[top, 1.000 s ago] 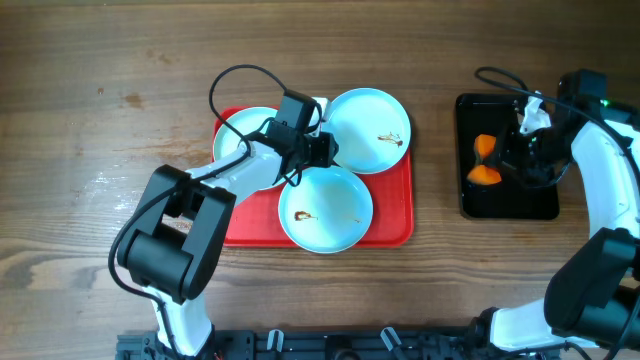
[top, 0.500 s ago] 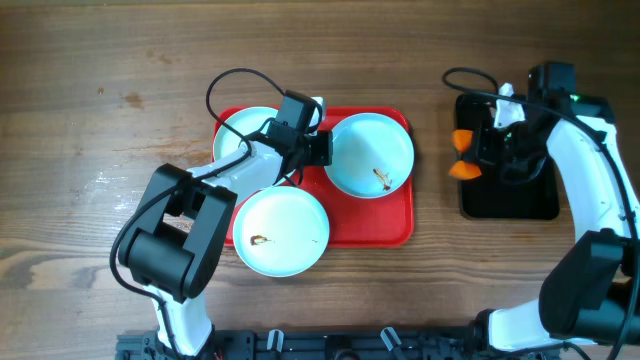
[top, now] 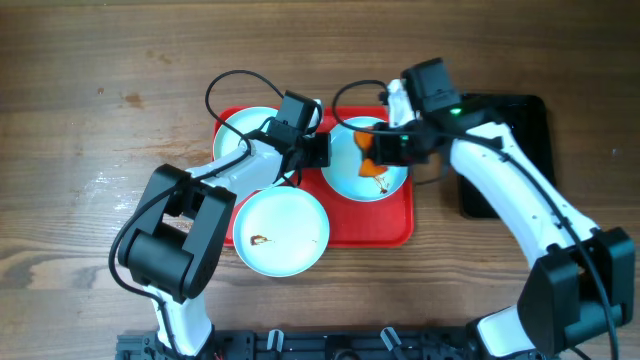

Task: Clean dirty plates on tray and stack at the side
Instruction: 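Carry the sponge with the right gripper onto the right plate, then wipe the right plate with the sponge while the left gripper holds it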

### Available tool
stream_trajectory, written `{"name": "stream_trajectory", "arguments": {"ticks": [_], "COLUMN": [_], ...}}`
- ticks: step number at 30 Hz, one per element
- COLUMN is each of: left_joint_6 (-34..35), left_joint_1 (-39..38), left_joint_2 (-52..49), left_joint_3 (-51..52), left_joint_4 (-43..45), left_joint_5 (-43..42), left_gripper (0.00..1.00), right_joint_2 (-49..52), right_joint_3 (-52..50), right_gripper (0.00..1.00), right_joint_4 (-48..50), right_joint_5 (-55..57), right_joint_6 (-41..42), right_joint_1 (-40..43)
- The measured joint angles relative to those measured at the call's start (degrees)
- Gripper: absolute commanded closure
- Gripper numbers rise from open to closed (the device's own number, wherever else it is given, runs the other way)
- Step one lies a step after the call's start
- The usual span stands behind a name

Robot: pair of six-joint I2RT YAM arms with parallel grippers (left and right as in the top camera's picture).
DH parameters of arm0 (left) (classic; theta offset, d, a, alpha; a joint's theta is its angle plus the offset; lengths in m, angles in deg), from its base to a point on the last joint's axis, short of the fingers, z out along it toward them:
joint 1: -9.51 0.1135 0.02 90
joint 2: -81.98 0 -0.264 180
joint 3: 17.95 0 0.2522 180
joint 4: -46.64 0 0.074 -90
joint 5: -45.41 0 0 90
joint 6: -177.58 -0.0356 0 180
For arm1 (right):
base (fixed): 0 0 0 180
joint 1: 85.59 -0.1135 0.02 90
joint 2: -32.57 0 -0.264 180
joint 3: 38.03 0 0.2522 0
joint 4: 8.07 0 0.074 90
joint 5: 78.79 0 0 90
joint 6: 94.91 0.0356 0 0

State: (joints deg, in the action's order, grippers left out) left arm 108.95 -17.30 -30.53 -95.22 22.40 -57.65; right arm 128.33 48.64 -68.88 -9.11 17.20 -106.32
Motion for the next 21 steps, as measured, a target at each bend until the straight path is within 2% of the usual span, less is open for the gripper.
{"name": "stream_trajectory", "arguments": {"ticks": [4, 10, 14, 21], "left_joint_6": [0.02, 0.04, 0.02, 0.04], "left_joint_1": [0.00, 0.00, 0.00, 0.04], "left_joint_2": [0.07, 0.13, 0.24, 0.44], "left_joint_3": [-0.37, -0.55, -0.61, -0.63], "left_joint_4": [-1.38, -2.19, -2.89, -3.67], "left_joint_5": [0.39, 0.63, 0.74, 1.18], "left_gripper": [0.96, 0.96, 0.96, 0.96], "right_joint_2": [7.21, 14.80, 19.76, 20.41], "right_joint_3": [0.00, 0.00, 0.39, 1.95], "right_gripper": [0.96, 0.96, 0.96, 0.96], "right_joint_4": [1.07, 9.62, 17.07, 10.91], "right_joint_5": [3.56, 3.78, -0.46, -0.87], "right_joint_6": [14.43, 22.58, 24.79, 21.62], "right_joint_1": [-2.12, -2.86, -5.57, -5.22]}}
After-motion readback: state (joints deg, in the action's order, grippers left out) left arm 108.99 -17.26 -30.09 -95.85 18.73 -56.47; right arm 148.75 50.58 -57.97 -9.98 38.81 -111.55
